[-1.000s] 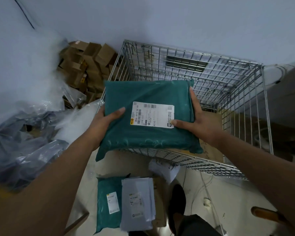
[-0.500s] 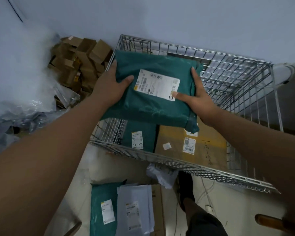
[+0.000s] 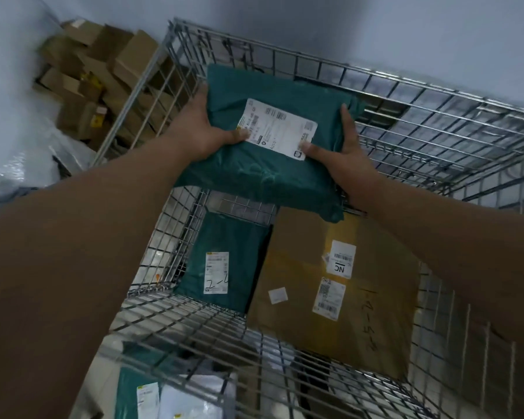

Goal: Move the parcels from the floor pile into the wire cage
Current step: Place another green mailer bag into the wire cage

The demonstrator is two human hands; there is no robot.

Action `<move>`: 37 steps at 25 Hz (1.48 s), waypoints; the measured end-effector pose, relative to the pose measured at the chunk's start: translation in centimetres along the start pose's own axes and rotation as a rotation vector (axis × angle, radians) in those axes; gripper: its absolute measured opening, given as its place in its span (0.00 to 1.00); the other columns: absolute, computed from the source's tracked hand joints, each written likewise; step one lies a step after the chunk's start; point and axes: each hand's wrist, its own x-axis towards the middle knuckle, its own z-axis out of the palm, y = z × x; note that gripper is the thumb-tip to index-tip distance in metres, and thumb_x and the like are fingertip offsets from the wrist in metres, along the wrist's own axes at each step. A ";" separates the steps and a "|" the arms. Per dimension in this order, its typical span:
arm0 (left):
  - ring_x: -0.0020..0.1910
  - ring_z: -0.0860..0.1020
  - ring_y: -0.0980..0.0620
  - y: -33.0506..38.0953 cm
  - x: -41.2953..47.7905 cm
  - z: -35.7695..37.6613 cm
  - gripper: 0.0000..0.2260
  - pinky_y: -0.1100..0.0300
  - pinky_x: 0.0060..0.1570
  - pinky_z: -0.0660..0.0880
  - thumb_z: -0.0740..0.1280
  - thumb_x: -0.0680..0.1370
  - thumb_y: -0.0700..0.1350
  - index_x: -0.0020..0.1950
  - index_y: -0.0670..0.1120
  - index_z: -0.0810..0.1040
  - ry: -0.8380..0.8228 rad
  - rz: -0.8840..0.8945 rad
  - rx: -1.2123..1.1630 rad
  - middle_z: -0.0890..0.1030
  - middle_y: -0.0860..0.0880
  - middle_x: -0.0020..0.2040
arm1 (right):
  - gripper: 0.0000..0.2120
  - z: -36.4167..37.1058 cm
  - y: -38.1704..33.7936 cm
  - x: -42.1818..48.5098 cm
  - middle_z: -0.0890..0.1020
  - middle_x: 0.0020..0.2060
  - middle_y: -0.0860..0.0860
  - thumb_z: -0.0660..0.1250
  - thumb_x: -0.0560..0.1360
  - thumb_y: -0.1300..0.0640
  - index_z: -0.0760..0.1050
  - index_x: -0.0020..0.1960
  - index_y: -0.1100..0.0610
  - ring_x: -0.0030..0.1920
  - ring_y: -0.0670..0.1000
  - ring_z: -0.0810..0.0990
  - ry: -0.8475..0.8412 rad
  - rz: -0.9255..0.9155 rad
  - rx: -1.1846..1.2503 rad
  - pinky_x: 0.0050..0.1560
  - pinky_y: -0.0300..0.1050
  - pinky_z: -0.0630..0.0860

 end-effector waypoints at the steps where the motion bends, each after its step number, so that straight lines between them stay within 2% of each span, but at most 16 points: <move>1: 0.74 0.68 0.47 -0.5 1.3 0.9 0.51 0.58 0.70 0.64 0.79 0.70 0.60 0.83 0.52 0.51 -0.004 -0.021 -0.011 0.66 0.50 0.78 | 0.52 -0.2 1.0 1.3 0.64 0.76 0.46 0.79 0.72 0.49 0.46 0.81 0.35 0.67 0.49 0.73 0.000 -0.006 0.003 0.67 0.52 0.76; 3: 0.73 0.69 0.47 -1.6 3.2 2.5 0.51 0.55 0.71 0.66 0.79 0.70 0.58 0.83 0.55 0.50 -0.011 -0.058 -0.025 0.67 0.50 0.78 | 0.53 -0.3 3.6 3.6 0.65 0.75 0.45 0.79 0.72 0.49 0.45 0.81 0.35 0.68 0.49 0.73 -0.025 -0.021 0.016 0.67 0.55 0.76; 6: 0.73 0.69 0.48 -4.6 5.6 4.6 0.49 0.58 0.70 0.65 0.79 0.73 0.51 0.83 0.53 0.50 -0.005 -0.102 -0.042 0.67 0.49 0.78 | 0.56 0.7 7.3 6.5 0.68 0.74 0.45 0.79 0.71 0.47 0.41 0.80 0.33 0.71 0.51 0.73 -0.095 -0.003 -0.020 0.67 0.61 0.76; 9: 0.76 0.66 0.44 -7.9 7.9 6.7 0.48 0.48 0.75 0.66 0.78 0.73 0.50 0.84 0.55 0.50 0.021 -0.146 0.006 0.63 0.47 0.80 | 0.59 2.6 10.5 9.2 0.61 0.79 0.46 0.79 0.71 0.48 0.35 0.79 0.34 0.75 0.53 0.68 -0.149 0.026 -0.070 0.72 0.63 0.71; 13: 0.76 0.66 0.40 -12.1 10.6 8.7 0.48 0.45 0.74 0.66 0.78 0.74 0.50 0.84 0.52 0.49 0.048 -0.169 0.131 0.63 0.43 0.79 | 0.62 5.3 13.9 12.1 0.57 0.80 0.48 0.75 0.62 0.31 0.30 0.76 0.31 0.78 0.53 0.63 -0.177 0.017 -0.184 0.76 0.61 0.65; 15: 0.76 0.65 0.40 -14.1 11.5 9.7 0.48 0.44 0.74 0.65 0.78 0.73 0.49 0.84 0.52 0.50 0.067 -0.190 0.172 0.63 0.43 0.79 | 0.63 6.6 16.0 13.5 0.57 0.81 0.49 0.74 0.60 0.28 0.28 0.74 0.28 0.77 0.54 0.63 -0.184 0.021 -0.226 0.76 0.60 0.65; 18: 0.75 0.66 0.39 -16.9 12.5 11.1 0.47 0.44 0.73 0.67 0.77 0.73 0.47 0.83 0.54 0.51 0.077 -0.253 0.164 0.64 0.43 0.79 | 0.61 8.5 18.6 14.9 0.59 0.80 0.52 0.75 0.59 0.28 0.25 0.65 0.19 0.77 0.57 0.65 -0.184 0.025 -0.257 0.74 0.62 0.67; 21: 0.77 0.63 0.39 -19.0 12.8 12.3 0.54 0.41 0.74 0.65 0.78 0.63 0.57 0.82 0.59 0.51 0.073 -0.304 0.117 0.61 0.45 0.80 | 0.60 9.7 19.9 15.6 0.59 0.80 0.54 0.76 0.67 0.34 0.23 0.63 0.19 0.74 0.59 0.69 -0.207 0.023 -0.313 0.72 0.62 0.70; 23: 0.78 0.61 0.40 -20.7 13.4 12.9 0.62 0.40 0.74 0.64 0.77 0.52 0.68 0.81 0.61 0.51 0.097 -0.319 0.108 0.59 0.47 0.81 | 0.59 10.3 20.2 15.9 0.59 0.80 0.54 0.75 0.71 0.36 0.21 0.66 0.23 0.71 0.60 0.73 -0.229 0.017 -0.358 0.70 0.59 0.73; 24: 0.79 0.60 0.40 -21.2 13.7 13.2 0.64 0.40 0.75 0.63 0.77 0.50 0.70 0.82 0.61 0.50 0.100 -0.312 0.129 0.59 0.47 0.82 | 0.59 10.5 20.7 16.2 0.58 0.80 0.55 0.75 0.72 0.37 0.22 0.70 0.27 0.70 0.60 0.73 -0.233 0.026 -0.378 0.70 0.57 0.73; 26: 0.79 0.58 0.40 -21.2 13.9 13.5 0.63 0.40 0.76 0.60 0.79 0.54 0.68 0.82 0.59 0.50 0.087 -0.283 0.184 0.57 0.47 0.82 | 0.59 10.8 21.4 16.5 0.56 0.80 0.57 0.75 0.72 0.38 0.26 0.76 0.34 0.72 0.61 0.70 -0.206 0.066 -0.392 0.70 0.54 0.70; 29: 0.79 0.56 0.39 -21.3 14.4 14.4 0.57 0.41 0.77 0.59 0.81 0.65 0.59 0.83 0.55 0.49 0.066 -0.243 0.221 0.54 0.45 0.82 | 0.63 10.7 22.6 16.7 0.59 0.79 0.55 0.78 0.68 0.36 0.30 0.79 0.37 0.75 0.58 0.68 -0.181 0.041 -0.356 0.74 0.56 0.68; 31: 0.79 0.56 0.39 -22.1 14.7 15.2 0.55 0.43 0.76 0.59 0.81 0.67 0.57 0.84 0.55 0.48 0.071 -0.225 0.241 0.53 0.45 0.82 | 0.65 10.7 23.3 16.8 0.61 0.79 0.53 0.77 0.62 0.30 0.29 0.78 0.35 0.74 0.56 0.69 -0.195 0.046 -0.371 0.73 0.57 0.69; 34: 0.80 0.54 0.38 -23.4 15.0 16.3 0.54 0.43 0.77 0.56 0.79 0.69 0.59 0.84 0.55 0.47 0.075 -0.221 0.274 0.52 0.44 0.82 | 0.65 11.0 24.9 17.7 0.60 0.80 0.51 0.68 0.53 0.17 0.23 0.70 0.27 0.75 0.56 0.68 -0.203 0.061 -0.474 0.73 0.61 0.68; 36: 0.80 0.51 0.38 -23.9 15.0 17.2 0.53 0.42 0.77 0.53 0.78 0.70 0.60 0.84 0.55 0.45 0.073 -0.219 0.341 0.52 0.44 0.83 | 0.63 10.8 26.2 18.4 0.61 0.80 0.48 0.63 0.50 0.13 0.18 0.64 0.24 0.76 0.55 0.67 -0.235 0.054 -0.521 0.74 0.63 0.65; 37: 0.80 0.50 0.38 -24.1 15.0 17.7 0.53 0.43 0.77 0.52 0.77 0.71 0.60 0.84 0.55 0.44 0.077 -0.213 0.377 0.52 0.44 0.83 | 0.62 10.7 26.5 18.3 0.62 0.80 0.47 0.62 0.51 0.12 0.18 0.64 0.24 0.76 0.54 0.67 -0.258 0.059 -0.549 0.75 0.64 0.63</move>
